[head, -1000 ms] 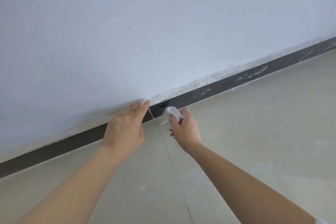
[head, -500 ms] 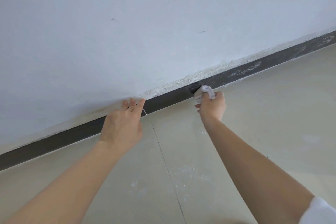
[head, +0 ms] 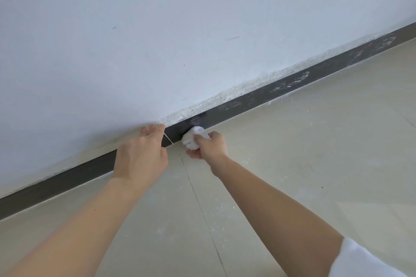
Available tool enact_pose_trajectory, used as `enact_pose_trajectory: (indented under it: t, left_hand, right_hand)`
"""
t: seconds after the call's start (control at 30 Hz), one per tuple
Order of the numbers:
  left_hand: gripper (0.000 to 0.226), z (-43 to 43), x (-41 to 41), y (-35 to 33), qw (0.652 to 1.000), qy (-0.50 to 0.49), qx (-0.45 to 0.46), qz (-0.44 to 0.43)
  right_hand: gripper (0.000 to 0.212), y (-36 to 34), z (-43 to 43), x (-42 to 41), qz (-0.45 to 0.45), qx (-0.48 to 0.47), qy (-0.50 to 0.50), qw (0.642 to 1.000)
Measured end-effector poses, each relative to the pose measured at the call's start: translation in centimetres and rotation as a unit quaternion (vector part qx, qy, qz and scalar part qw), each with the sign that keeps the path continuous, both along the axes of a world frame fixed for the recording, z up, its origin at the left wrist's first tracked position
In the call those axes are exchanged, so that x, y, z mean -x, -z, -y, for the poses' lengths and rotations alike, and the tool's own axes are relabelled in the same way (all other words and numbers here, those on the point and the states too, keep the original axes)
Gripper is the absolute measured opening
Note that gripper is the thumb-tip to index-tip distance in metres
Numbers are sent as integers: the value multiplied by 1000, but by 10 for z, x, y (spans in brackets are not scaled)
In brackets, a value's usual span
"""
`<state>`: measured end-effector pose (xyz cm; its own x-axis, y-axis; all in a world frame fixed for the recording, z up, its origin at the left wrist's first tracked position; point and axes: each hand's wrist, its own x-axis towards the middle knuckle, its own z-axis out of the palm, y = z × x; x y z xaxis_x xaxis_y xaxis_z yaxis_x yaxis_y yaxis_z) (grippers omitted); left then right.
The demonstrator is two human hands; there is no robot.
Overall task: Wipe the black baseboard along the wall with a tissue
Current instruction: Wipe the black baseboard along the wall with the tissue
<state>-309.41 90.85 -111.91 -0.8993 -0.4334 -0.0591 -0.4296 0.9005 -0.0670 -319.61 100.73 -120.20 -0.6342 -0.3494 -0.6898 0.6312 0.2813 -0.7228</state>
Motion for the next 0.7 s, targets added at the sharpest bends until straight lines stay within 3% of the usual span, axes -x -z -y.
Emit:
enact_pose_trajectory:
  t: [0.23,0.33,0.43,0.53,0.63,0.7]
  left_hand:
    - [38,0,3,2,1000,-11,6,-19]
    - [38,2,2,4,1000,-22,3,-3]
    - [42,2,3,2,999,-33,20,2]
    - [48,-1,5,-2,998,-57,19,6]
    - [49,-4,5,-6,998,-57,20,13]
    - [46,-4,5,-6,997,-60,21,31]
  right_hand:
    - [8,6,-42,67,1,46,279,959]
    - [17,4,-57,73,0,45,329,943]
    - [8,-3,-51,45,-34,0,232,972]
    - [16,-7,-35,4,-89,-4,87,992]
    - [19,-12,-14,-23,-196,-27,-100,975]
    - [21,-21,-2,-28,-248,-37,-145,957]
